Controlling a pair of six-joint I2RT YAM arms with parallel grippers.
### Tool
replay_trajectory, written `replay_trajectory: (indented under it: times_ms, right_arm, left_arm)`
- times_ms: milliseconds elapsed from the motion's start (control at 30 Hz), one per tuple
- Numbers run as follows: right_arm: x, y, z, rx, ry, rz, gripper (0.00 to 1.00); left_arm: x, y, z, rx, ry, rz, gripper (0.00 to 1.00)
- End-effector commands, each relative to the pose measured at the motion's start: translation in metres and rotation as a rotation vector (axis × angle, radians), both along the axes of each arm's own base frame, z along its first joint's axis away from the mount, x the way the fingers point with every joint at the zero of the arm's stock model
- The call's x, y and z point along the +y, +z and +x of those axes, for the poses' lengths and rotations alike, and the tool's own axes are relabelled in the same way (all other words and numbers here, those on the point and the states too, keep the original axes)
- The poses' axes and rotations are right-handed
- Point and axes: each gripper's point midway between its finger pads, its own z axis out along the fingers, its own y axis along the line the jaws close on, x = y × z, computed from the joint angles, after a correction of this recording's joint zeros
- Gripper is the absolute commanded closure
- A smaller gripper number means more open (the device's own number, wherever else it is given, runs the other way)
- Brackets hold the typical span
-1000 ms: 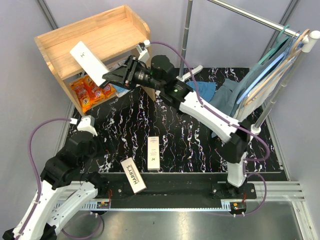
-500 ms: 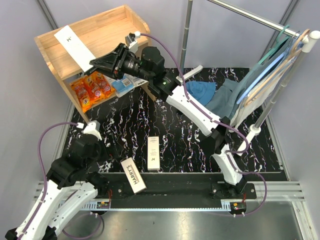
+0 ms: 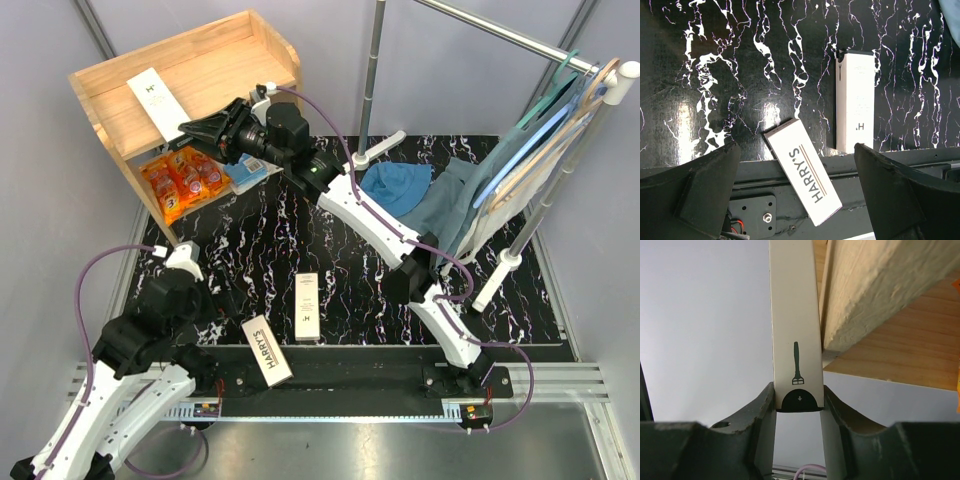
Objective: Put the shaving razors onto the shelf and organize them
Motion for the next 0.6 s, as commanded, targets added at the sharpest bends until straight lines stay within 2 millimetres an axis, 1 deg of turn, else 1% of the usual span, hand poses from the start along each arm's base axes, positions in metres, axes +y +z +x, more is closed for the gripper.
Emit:
replay_trajectory:
  times_ms: [0, 167, 233, 267, 367, 433, 533, 567]
  right_arm:
    - [-0.011, 0.038, -0.009, -0.041, -0.001, 0.086, 0.78]
    - [-0.014, 0.044, -0.011, -0.071, -0.003, 0.098, 0.7]
    - [-0.015, 0.047, -0.011, -0.08, -0.006, 0.1, 0.64]
    - [-0.017, 0.053, -0.014, -0.087, -0.006, 0.11, 0.63]
    - [-0.02, 0.057, -0.014, -0.104, -0.015, 0.115, 0.58]
    - [-0.021, 0.06, -0.015, -0.111, -0.017, 0.12, 0.51]
    - [-0.023, 0.064, -0.016, -0.123, -0.023, 0.128, 0.43]
    - [-0.025, 0.067, -0.017, -0.13, -0.024, 0.133, 0.38]
  left_arm:
    - [-0.006, 0.009, 0.005, -0.048, -0.01, -0.039, 0.01]
    - [-0.005, 0.01, 0.005, -0.052, -0.007, -0.041, 0.01]
    - [-0.006, 0.01, 0.005, -0.054, -0.009, -0.041, 0.01]
    - [-0.005, 0.01, 0.005, -0.054, -0.009, -0.041, 0.01]
    - [-0.006, 0.01, 0.005, -0.052, -0.009, -0.04, 0.01]
    - [-0.006, 0.01, 0.005, -0.053, -0.01, -0.039, 0.01]
    - [-0.005, 0.009, 0.005, -0.05, -0.009, -0.039, 0.01]
    - [-0.006, 0.009, 0.005, -0.052, -0.009, -0.04, 0.01]
